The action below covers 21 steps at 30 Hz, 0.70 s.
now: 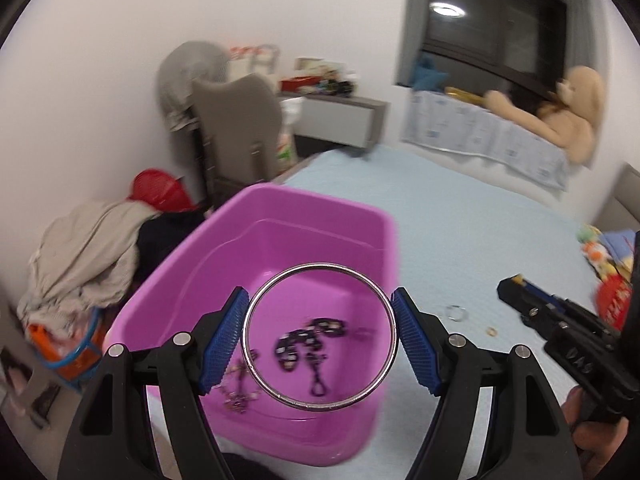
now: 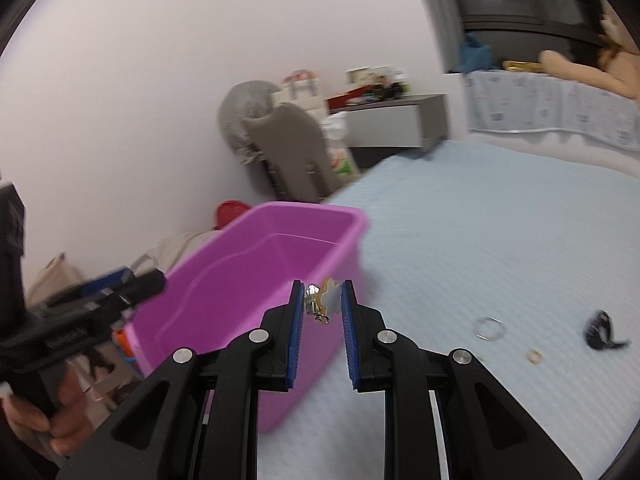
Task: Organize jewelry
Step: 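Carry the bangle and flower charm in both tools over the pink basin, then open both tools to drop the bangle and flower charm into the basin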
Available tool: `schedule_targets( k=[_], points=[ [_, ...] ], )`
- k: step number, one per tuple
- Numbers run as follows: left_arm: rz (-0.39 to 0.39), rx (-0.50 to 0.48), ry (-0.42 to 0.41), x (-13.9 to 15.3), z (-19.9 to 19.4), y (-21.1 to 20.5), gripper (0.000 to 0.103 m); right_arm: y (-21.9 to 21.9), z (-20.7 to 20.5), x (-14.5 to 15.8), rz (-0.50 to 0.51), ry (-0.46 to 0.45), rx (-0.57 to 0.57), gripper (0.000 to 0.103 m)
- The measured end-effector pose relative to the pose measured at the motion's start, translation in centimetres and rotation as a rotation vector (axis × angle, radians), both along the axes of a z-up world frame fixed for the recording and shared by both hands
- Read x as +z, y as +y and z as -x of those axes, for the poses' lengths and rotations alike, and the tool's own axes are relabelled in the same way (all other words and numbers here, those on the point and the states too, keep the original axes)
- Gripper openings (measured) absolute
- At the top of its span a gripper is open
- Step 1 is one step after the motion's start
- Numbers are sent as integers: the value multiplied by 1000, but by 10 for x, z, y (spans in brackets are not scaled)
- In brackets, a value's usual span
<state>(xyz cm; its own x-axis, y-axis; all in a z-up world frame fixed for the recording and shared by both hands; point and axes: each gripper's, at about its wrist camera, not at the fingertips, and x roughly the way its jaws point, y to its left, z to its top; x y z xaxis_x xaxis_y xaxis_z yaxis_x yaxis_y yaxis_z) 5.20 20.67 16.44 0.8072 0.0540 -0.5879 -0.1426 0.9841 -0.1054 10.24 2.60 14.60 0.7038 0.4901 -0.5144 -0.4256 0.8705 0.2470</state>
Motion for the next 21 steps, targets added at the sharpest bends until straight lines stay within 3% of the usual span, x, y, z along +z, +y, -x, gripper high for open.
schedule_targets(
  k=[4,10,15,21],
  points=[
    [38,86,47,-12,-10,28,71,38,-21,8,0,16,95,18],
    [34,141,113,-36,-34,47,71,86,-53,1,2,87,216,18],
    [56,164,170,-57,-49,59,71,114,-78,-22,49,196,279,18],
    [36,194,208,-68,-55,65,71,139,-97,-44,144,252,303,19]
  ],
)
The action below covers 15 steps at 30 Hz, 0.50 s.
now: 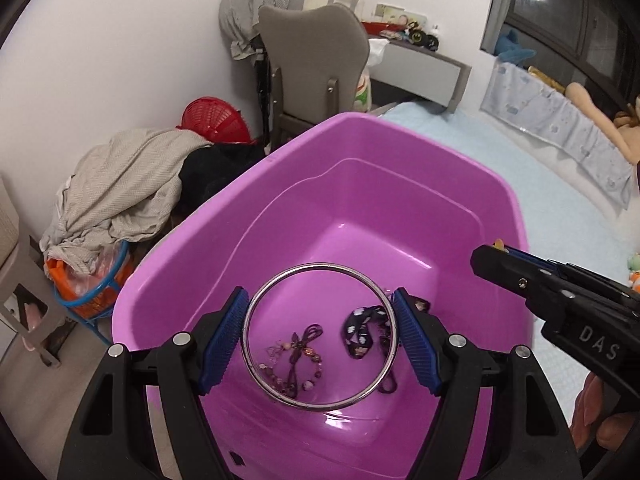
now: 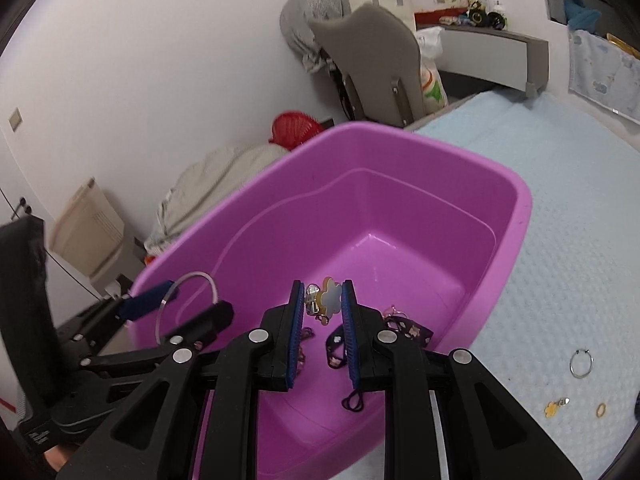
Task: Organize jewelry
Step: 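Open both tools to drop the bangle and flower charm into the basin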
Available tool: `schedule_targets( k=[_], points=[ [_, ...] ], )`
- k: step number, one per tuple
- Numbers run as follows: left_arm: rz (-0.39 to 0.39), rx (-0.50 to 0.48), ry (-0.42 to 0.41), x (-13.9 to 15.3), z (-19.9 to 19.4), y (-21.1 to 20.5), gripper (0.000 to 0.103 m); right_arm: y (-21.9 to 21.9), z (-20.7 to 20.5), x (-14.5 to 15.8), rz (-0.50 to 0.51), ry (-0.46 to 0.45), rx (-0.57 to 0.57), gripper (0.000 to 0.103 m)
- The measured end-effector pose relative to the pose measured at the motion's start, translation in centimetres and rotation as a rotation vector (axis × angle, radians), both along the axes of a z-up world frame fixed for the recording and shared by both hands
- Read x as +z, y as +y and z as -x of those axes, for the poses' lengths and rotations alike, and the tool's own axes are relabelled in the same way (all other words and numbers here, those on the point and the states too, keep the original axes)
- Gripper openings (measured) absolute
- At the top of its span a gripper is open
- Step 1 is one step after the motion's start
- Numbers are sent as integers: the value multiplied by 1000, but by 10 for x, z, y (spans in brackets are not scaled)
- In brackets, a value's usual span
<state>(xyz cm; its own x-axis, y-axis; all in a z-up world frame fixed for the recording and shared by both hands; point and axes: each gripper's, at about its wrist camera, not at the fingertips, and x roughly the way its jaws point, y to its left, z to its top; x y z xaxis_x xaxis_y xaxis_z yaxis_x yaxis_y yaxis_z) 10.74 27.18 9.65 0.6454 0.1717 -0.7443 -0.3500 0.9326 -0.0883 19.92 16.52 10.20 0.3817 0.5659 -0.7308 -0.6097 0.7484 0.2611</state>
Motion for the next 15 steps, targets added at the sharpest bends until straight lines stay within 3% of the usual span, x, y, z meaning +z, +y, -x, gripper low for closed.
schedule_targets(
  k=[4,5,6,7,8,15],
  points=[
    [-10,14,26,-5,-2,2,72,7,-7,-8,60,0,-3,19],
    [-17,20,33,-5,-2,2,74,8,-8,-9,70,-3,-10,28],
    [-36,38,49,-5,-1,3,85,6,-8,-9,82,-12,-25,47],
    [-51,56,52,-3,0,4,95,4,-12,-9,81,-23,-36,54],
    [-66,72,45,-1,4,6,95,0,-13,-7,69,-38,-51,58],
    [-111,92,27,10,14,7,97,-16,-21,-3,46,-12,-98,58]
  ],
)
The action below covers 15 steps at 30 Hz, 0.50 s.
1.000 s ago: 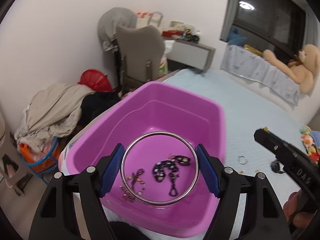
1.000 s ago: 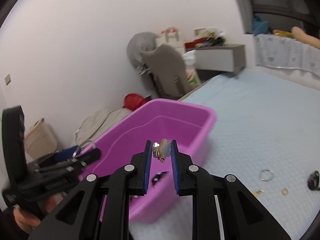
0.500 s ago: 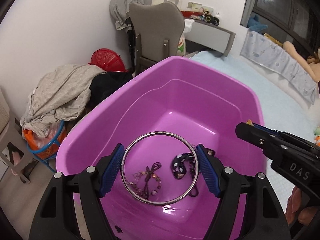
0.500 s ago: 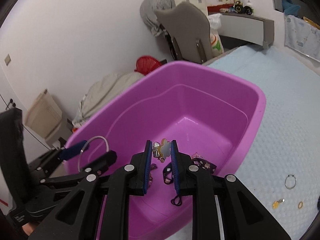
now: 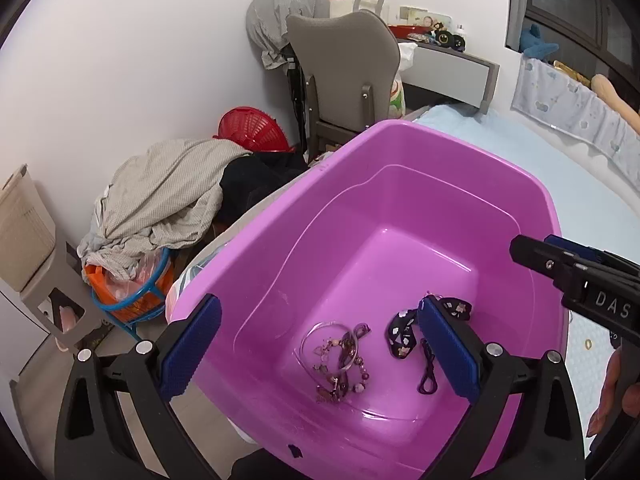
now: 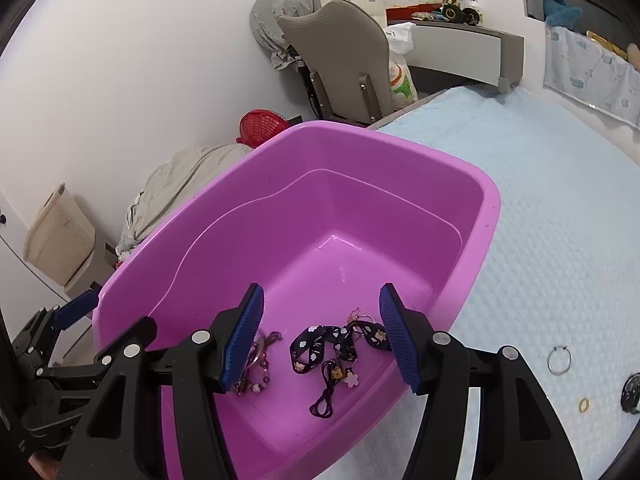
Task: Organize jewelry
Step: 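Open both tools to drop the bangle and flower charm into the basin, then move both open tools back over the remaining jewelry on the bed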
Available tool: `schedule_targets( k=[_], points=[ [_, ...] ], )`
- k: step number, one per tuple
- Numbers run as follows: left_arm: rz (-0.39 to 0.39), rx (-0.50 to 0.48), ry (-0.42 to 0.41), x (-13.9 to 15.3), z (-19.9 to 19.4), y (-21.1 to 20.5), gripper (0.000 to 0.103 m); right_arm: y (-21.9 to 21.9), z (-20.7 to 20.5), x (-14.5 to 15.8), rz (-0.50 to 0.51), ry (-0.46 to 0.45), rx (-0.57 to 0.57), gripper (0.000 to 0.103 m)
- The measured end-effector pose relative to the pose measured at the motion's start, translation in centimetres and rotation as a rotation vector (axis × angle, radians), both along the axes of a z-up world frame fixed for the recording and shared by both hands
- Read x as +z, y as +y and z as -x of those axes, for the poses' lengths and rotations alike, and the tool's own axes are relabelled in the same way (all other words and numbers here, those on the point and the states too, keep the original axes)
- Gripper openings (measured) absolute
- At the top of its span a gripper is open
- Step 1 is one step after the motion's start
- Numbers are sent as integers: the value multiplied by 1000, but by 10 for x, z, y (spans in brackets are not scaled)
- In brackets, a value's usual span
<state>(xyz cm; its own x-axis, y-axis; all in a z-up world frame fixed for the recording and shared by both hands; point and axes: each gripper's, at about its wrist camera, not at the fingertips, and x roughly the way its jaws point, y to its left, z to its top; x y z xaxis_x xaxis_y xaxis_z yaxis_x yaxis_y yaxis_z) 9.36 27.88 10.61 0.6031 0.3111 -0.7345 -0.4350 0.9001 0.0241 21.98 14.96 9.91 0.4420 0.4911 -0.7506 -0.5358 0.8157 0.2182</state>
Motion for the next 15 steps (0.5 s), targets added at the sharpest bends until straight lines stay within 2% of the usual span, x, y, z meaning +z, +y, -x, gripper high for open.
schedule_targets(
  k=[5,10,15],
  points=[
    [11,9,-6,3,6,1,97,-5,10,2,-6,2,3,59],
    [24,31,-22,9,17,1,97,-16,21,3,-59,8,-17,59],
    [29,27,-49,18,34,-10,97,-33,43,8,-83,-23,-25,59]
  ],
)
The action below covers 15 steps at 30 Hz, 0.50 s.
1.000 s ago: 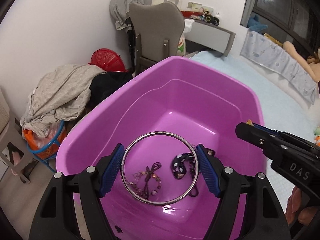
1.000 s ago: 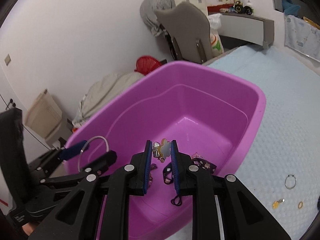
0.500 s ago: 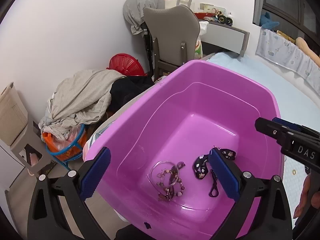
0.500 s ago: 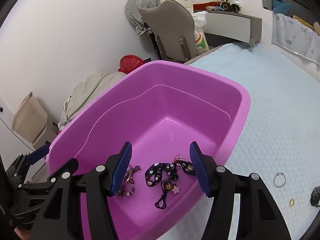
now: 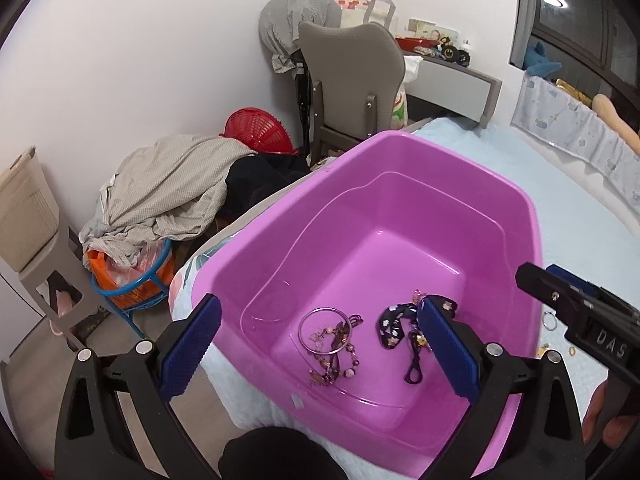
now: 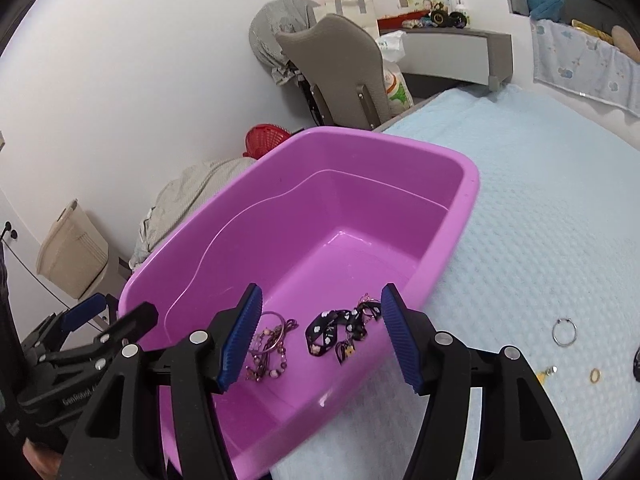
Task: Organize jewelry
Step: 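Move both open tools back over the remaining jewelry on the bed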
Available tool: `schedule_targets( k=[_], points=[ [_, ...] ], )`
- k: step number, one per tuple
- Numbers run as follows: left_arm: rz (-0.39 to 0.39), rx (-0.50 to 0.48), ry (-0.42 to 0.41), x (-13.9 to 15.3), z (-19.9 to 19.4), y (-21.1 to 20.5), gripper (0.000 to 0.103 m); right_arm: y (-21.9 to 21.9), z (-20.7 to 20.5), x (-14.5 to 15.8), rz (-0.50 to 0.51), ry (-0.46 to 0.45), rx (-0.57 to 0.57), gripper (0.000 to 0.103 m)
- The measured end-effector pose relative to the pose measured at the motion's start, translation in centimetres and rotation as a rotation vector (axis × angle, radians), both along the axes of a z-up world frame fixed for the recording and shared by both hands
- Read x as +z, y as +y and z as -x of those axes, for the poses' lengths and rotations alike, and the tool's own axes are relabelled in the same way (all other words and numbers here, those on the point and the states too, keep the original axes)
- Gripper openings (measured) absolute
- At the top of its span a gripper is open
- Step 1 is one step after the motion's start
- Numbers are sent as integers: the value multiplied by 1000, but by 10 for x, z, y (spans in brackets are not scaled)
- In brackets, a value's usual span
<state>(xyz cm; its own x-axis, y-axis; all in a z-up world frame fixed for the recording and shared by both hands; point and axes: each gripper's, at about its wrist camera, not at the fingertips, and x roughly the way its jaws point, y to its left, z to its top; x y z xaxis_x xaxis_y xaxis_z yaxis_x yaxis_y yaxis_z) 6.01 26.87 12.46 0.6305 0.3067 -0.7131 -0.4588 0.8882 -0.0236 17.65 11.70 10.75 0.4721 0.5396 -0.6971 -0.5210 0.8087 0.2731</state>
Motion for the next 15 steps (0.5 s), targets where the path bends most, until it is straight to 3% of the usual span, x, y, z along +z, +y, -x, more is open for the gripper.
schedule_targets(
  k=[8,15],
  points=[
    [0,-75,-71,20,22,-43,97,-65,49,8,-56,-81,-101,61],
    [41,-250,-155,37,33,-110,97,-160,104,-5,-36,-112,-259,61]
  ],
)
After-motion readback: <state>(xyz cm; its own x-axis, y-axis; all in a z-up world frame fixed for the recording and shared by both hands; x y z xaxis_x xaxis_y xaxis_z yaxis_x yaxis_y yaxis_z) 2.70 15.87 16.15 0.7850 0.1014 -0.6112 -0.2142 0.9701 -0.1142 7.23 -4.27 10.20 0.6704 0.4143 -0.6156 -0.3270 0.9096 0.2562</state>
